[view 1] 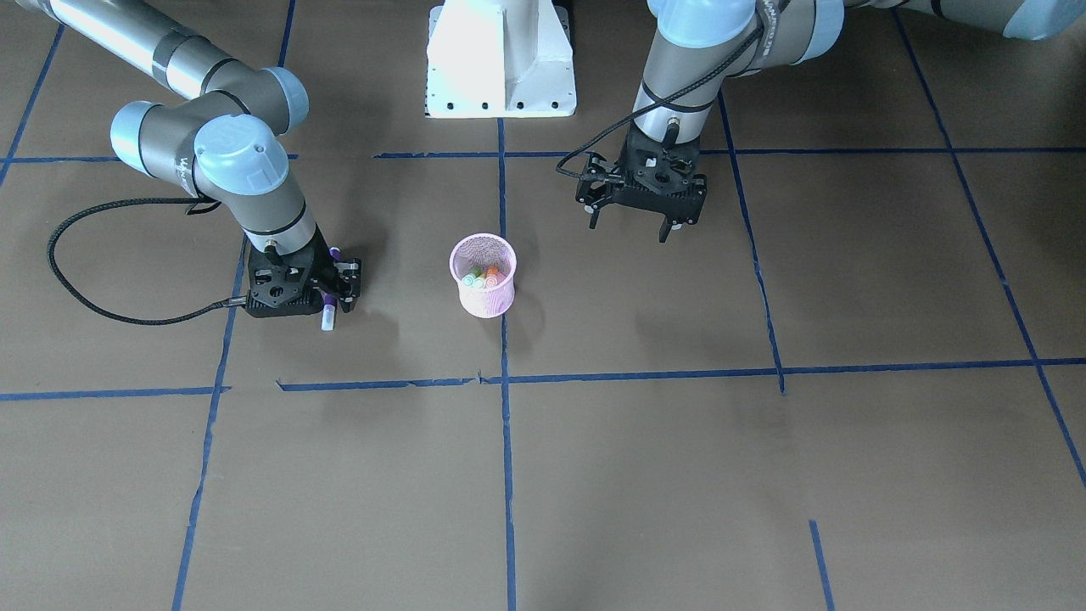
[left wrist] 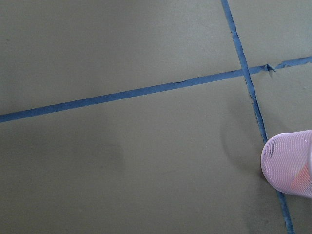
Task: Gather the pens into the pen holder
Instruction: 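Lower the right gripper and grasp the purple marker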
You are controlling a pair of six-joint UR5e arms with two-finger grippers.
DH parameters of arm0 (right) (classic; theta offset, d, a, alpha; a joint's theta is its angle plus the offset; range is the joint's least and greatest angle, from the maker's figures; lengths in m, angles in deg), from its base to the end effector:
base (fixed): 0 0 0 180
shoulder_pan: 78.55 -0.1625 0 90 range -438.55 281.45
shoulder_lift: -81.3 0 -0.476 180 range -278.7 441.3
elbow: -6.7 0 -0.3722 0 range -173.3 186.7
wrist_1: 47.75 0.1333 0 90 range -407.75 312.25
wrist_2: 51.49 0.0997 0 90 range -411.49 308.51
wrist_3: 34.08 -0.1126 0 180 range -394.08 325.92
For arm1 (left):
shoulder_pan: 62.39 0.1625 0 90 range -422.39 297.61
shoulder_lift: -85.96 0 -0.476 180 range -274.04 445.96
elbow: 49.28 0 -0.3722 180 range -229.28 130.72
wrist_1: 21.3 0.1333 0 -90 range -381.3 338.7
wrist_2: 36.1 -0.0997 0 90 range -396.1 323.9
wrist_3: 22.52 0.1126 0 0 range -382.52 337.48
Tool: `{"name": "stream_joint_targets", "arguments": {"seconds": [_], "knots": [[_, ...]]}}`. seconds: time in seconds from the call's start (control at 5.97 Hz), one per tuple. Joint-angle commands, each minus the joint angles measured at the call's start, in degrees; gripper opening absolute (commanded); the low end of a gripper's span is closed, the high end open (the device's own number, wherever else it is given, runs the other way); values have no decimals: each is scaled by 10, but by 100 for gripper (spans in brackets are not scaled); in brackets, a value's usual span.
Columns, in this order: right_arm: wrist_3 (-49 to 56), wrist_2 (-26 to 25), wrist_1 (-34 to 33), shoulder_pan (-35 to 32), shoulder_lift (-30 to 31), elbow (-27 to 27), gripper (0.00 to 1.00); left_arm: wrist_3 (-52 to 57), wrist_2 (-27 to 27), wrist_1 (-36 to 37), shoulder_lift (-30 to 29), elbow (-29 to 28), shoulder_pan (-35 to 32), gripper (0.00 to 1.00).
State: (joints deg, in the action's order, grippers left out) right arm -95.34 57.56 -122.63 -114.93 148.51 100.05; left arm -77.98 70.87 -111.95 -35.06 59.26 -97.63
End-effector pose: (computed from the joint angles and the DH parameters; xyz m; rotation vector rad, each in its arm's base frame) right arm -0.4770 -0.4714 0.4516 0.1159 -0.7719 0.0068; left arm 0.4593 -0.4474 0.2795 0.2703 0.8717 0.1184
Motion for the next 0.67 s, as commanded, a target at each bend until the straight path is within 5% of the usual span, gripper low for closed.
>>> {"name": "stream_joint_targets", "arguments": {"seconds": [0.0,0.33,0.5], "knots": [[0,0,0,1,-1,2,0,0,0,0,1,0,0,100],[0,-27,1,-1,-4,34,0,-1,0,0,0,0,0,100],[-1,-96,0,-1,-4,73,0,-1,0,0,0,0,0,100]]}}
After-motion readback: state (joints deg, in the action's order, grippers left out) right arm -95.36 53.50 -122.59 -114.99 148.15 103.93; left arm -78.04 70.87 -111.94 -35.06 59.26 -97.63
